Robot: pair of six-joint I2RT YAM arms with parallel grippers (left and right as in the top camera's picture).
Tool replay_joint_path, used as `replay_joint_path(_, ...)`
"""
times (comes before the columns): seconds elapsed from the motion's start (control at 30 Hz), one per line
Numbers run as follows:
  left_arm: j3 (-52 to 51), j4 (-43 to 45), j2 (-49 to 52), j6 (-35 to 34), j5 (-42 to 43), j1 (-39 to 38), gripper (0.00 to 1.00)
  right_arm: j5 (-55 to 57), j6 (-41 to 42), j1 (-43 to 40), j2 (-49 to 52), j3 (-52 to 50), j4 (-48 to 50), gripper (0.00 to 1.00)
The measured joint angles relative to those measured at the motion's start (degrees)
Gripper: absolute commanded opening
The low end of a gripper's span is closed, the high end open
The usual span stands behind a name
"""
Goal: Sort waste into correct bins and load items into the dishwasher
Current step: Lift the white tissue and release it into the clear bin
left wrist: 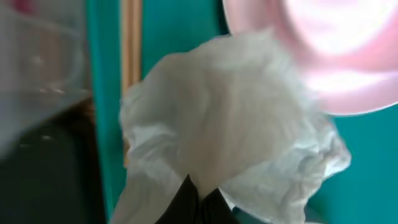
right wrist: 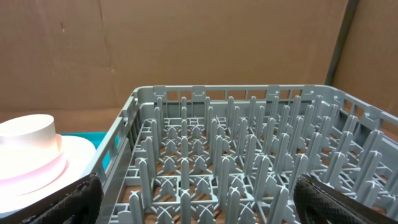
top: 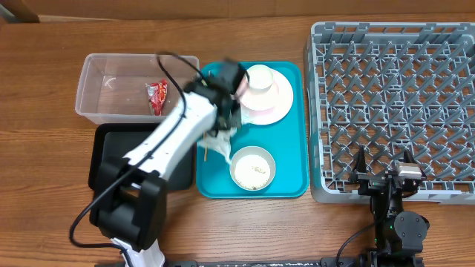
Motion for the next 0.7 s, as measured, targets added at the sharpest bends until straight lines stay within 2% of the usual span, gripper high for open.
replay_joint_path(0.23,13.62,-5.20,-1.81,1.05,1.51,6.45,0.04,-0.02,-0.02,0.00,0.00,0.00,0.04,1.00)
replay_joint_path(0.47,15.08,-5.20,-3.32,1.53,0.96,12.74,0.04,0.00,-0.02,0.00,0.00,0.00,0.02,1.00)
replay_joint_path(0.7,14.97,-3.89,-2.60,1.57,-3.98,17.42,0.04,-0.02,0.00,0.00,0.00,0.00,0.02,1.00)
